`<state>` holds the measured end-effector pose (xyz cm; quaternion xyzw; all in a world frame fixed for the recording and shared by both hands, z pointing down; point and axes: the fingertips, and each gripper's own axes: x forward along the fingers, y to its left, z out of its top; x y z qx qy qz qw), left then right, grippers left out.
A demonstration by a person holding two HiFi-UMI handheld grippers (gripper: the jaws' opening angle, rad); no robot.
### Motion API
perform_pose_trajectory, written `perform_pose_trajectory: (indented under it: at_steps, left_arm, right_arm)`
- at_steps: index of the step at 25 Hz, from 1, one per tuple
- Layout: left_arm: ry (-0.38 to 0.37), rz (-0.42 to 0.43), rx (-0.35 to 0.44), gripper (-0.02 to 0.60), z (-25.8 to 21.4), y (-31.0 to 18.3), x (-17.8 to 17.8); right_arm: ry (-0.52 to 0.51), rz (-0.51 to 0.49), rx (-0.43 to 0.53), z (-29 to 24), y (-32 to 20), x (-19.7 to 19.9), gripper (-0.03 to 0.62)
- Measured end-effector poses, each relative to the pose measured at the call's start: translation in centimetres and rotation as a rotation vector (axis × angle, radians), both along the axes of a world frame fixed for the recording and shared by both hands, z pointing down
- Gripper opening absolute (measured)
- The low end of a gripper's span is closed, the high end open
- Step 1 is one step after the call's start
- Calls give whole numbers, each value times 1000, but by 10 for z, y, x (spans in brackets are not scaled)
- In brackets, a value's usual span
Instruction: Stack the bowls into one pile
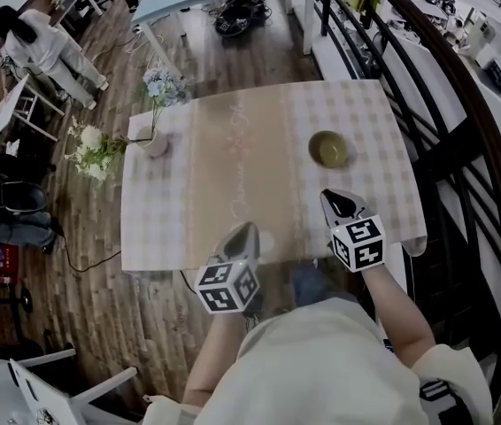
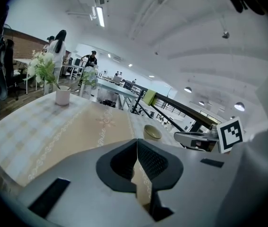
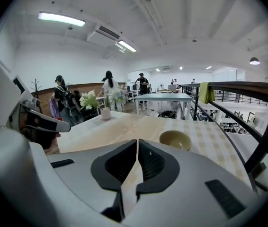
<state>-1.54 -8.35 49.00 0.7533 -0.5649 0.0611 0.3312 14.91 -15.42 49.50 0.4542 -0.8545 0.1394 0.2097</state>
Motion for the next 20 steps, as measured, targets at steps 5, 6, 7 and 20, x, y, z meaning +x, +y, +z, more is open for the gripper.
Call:
perform_pose_trajectory:
  at_steps: [5,6,7,20]
  left_arm:
    - [1,2,4,6,-1,34,-10]
    - [2,2,6,6,-1,41,-11]
    - [3,1,9,6,-1,48,-12]
    - [5,-30,38,6,-2,128,-20]
  right_arm:
    - [-33,-30,5,-8,44,-19,6]
    - [-38,-38,8,-9,53,-22,6]
    - [-40,-46,12,-10,62,-25,6]
    - [-102,-110,71,-27,156,-45,6]
